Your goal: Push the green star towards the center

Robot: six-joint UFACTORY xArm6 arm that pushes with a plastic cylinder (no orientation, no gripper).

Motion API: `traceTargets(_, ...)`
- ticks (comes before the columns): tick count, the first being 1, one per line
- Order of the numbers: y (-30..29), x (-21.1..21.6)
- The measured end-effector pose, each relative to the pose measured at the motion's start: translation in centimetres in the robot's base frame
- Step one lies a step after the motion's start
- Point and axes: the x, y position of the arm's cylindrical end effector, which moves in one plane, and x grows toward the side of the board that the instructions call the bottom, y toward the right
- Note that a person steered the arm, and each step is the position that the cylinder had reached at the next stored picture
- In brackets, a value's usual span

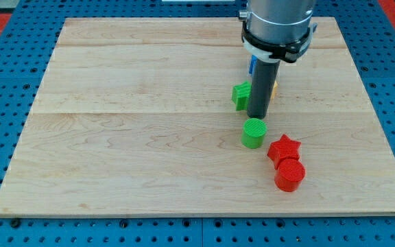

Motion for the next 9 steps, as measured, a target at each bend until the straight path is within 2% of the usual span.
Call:
traceTargets(2, 6.4, -1.7)
traceTargets(4, 7.0, -4.1)
traceTargets(5, 5.4, -4.5)
traceTargets(7, -9.1, -4.3)
traceTargets(8, -13.1, -3.8)
traceTargets(9, -8.3, -1.0)
